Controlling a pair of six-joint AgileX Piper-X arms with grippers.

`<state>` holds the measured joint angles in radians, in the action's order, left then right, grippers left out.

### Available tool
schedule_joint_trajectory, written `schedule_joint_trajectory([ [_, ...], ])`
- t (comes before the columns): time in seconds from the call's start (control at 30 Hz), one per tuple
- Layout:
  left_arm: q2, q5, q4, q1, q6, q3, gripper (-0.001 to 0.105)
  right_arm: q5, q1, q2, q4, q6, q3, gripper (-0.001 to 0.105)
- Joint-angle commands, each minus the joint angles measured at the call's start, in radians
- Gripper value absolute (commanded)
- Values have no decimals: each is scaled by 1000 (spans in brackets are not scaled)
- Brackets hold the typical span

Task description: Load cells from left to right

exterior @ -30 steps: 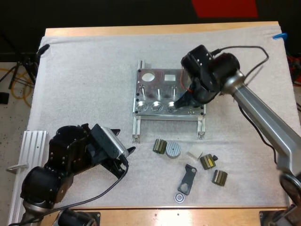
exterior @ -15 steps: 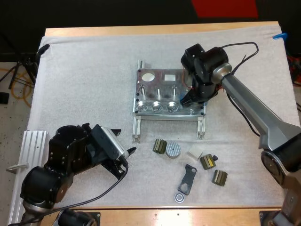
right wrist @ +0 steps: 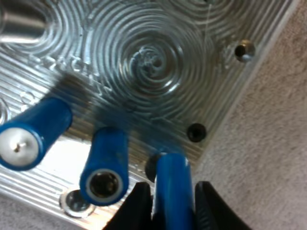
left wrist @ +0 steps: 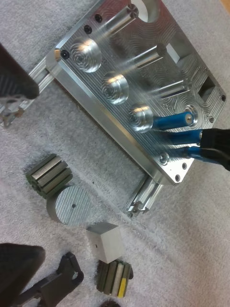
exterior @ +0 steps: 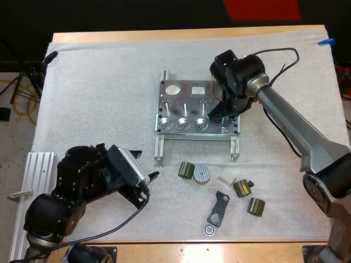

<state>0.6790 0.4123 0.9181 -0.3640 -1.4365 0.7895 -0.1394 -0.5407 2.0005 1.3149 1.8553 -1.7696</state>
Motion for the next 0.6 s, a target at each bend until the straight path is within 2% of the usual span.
schedule_joint_trajectory([
  [0.0,-2,12,-4,-1,7,8,61,30,3,3,1,11,-8,0],
  [0.3,-2,12,-4,-1,7,8,61,48,3,5,19,11,-8,0],
  [0.43,-2,12,-4,-1,7,8,61,125,3,5,34,11,-8,0],
  [0.57,-2,12,-4,-1,7,8,61,121,3,5,23,11,-3,0],
])
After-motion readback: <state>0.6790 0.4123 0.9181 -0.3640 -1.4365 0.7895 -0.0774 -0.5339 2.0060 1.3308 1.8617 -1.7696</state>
